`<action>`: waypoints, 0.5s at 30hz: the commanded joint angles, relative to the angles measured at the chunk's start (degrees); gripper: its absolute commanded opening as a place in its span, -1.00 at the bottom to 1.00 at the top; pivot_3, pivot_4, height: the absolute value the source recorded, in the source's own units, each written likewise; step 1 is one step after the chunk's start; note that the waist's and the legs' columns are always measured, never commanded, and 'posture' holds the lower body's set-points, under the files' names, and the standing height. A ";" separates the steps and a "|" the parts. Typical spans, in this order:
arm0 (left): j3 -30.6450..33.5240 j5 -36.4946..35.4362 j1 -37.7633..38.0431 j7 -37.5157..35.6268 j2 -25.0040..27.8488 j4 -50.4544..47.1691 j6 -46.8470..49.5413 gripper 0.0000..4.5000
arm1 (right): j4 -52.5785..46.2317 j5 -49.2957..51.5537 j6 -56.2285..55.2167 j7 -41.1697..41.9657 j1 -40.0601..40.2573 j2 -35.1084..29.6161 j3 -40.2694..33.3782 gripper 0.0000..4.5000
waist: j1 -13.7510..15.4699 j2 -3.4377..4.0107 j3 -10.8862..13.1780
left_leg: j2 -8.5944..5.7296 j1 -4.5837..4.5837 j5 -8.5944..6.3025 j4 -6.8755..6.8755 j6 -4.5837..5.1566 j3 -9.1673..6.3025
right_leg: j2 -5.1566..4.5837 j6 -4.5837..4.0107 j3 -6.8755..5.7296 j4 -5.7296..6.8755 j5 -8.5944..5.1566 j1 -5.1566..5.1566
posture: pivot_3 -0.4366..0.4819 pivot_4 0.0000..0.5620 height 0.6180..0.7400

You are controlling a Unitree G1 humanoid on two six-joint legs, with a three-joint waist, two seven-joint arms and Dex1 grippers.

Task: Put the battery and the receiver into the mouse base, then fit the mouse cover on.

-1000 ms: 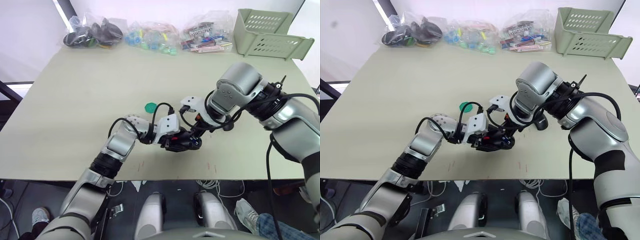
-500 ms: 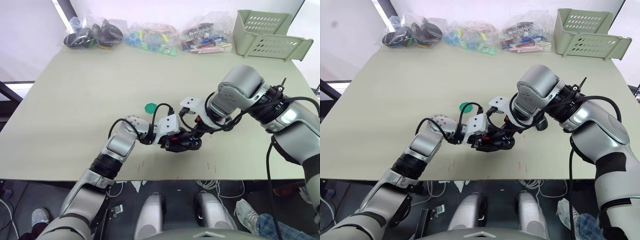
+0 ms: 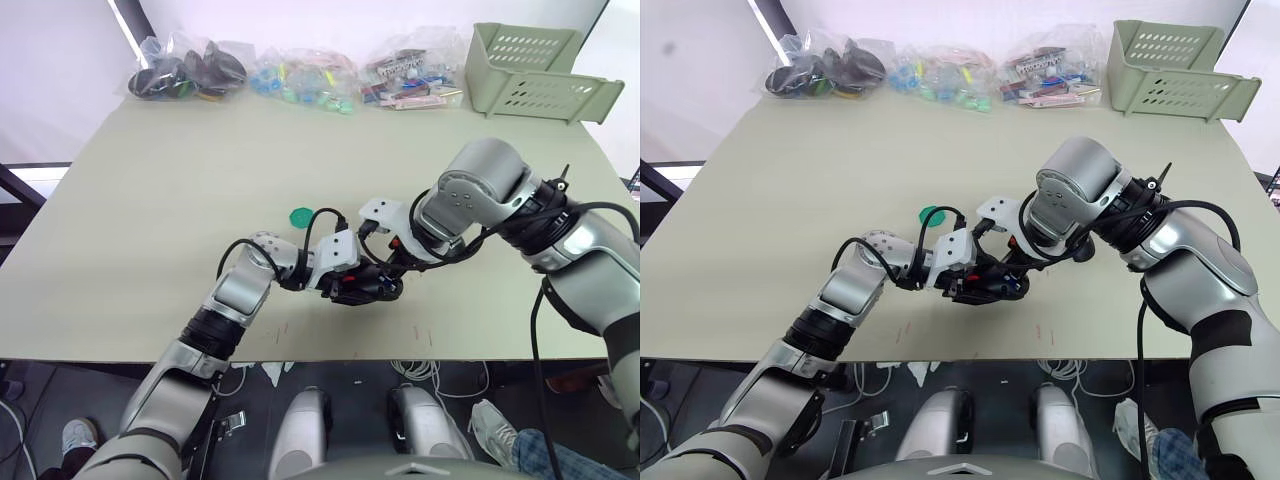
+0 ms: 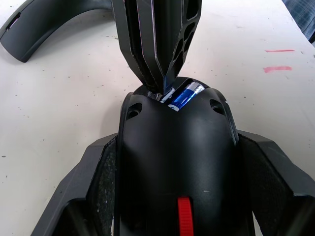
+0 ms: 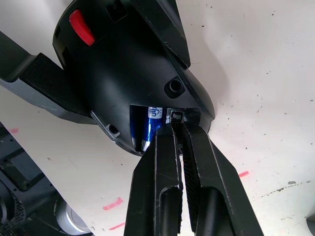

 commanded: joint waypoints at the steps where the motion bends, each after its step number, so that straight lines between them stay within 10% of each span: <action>1: 0.15 -0.03 -0.25 1.68 -0.85 -0.99 0.13 0.33 | -1.00 1.31 0.25 0.94 1.02 0.24 1.46 -0.61 | 0.03 0.00 0.00 | 0.00 0.00 0.00 0.00 0.00 0.00 | 0.00 0.00 0.00 0.00 0.00 0.00 | -0.05 -0.47 1.00; 5: 0.14 -0.02 -0.19 1.68 -0.92 -0.86 0.08 0.33 | -0.89 1.46 0.25 2.58 -1.31 -2.40 0.51 0.27 | 0.26 0.03 0.02 | -0.01 -0.05 0.00 0.00 0.00 -0.01 | -0.03 0.00 0.00 -0.02 0.00 -0.01 | -0.05 -0.47 1.00; 15: -0.10 -0.22 0.32 1.77 -0.70 -0.68 -0.30 0.33 | -21.50 5.91 -3.94 9.46 7.19 -21.67 -9.65 0.27 | 0.18 0.10 0.11 | 0.02 -0.11 0.00 -0.01 0.00 0.02 | -0.03 0.00 0.00 -0.18 0.00 -0.05 | -0.05 -0.47 1.00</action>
